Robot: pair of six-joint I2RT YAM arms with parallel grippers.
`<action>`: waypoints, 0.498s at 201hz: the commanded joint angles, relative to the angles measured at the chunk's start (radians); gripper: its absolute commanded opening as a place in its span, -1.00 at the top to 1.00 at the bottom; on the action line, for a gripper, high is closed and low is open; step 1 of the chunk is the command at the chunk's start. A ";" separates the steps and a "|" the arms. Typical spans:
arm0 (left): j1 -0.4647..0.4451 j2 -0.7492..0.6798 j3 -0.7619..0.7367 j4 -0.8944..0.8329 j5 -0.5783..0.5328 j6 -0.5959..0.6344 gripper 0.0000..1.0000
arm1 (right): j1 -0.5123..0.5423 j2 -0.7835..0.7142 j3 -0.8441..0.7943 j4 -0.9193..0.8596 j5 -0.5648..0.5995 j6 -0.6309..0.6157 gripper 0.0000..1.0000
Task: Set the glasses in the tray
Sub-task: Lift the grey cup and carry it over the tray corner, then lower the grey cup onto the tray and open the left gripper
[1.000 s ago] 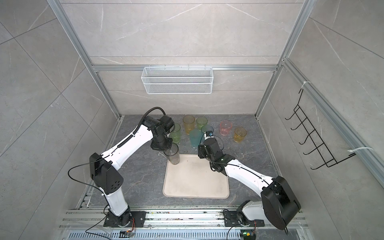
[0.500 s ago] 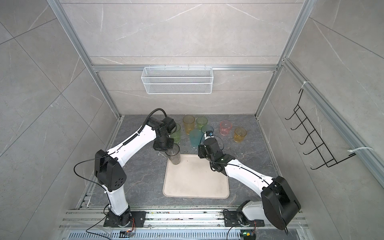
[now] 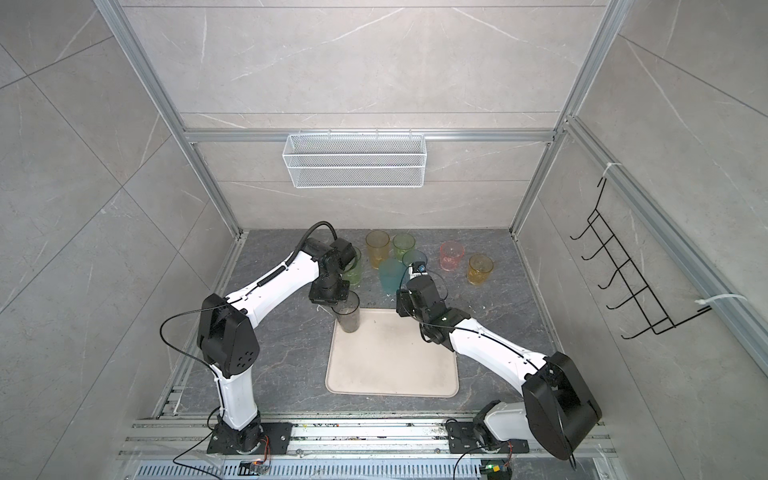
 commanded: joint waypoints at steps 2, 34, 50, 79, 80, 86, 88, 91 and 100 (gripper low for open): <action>0.002 0.009 0.000 0.004 -0.018 -0.020 1.00 | -0.002 -0.005 0.030 -0.025 0.015 0.010 -0.24; 0.003 0.019 0.003 -0.001 -0.020 -0.022 1.00 | -0.003 -0.004 0.031 -0.025 0.014 0.010 -0.25; 0.003 0.017 0.006 -0.002 -0.021 -0.022 0.99 | -0.003 -0.005 0.031 -0.025 0.013 0.009 -0.25; 0.003 0.017 0.021 -0.008 -0.007 -0.011 0.67 | -0.003 -0.004 0.031 -0.024 0.013 0.010 -0.25; 0.003 0.017 0.022 -0.008 -0.006 -0.010 0.65 | -0.003 -0.004 0.031 -0.024 0.013 0.010 -0.25; 0.002 0.015 0.026 -0.007 0.001 -0.003 0.54 | -0.003 -0.004 0.031 -0.024 0.013 0.009 -0.25; 0.002 0.013 0.027 -0.007 0.003 -0.002 0.49 | -0.003 -0.004 0.031 -0.024 0.013 0.009 -0.25; 0.002 0.011 0.029 -0.007 0.003 0.000 0.44 | -0.003 -0.004 0.031 -0.024 0.013 0.009 -0.25; 0.002 0.000 0.029 -0.002 0.002 0.001 0.33 | -0.003 -0.004 0.030 -0.025 0.015 0.010 -0.25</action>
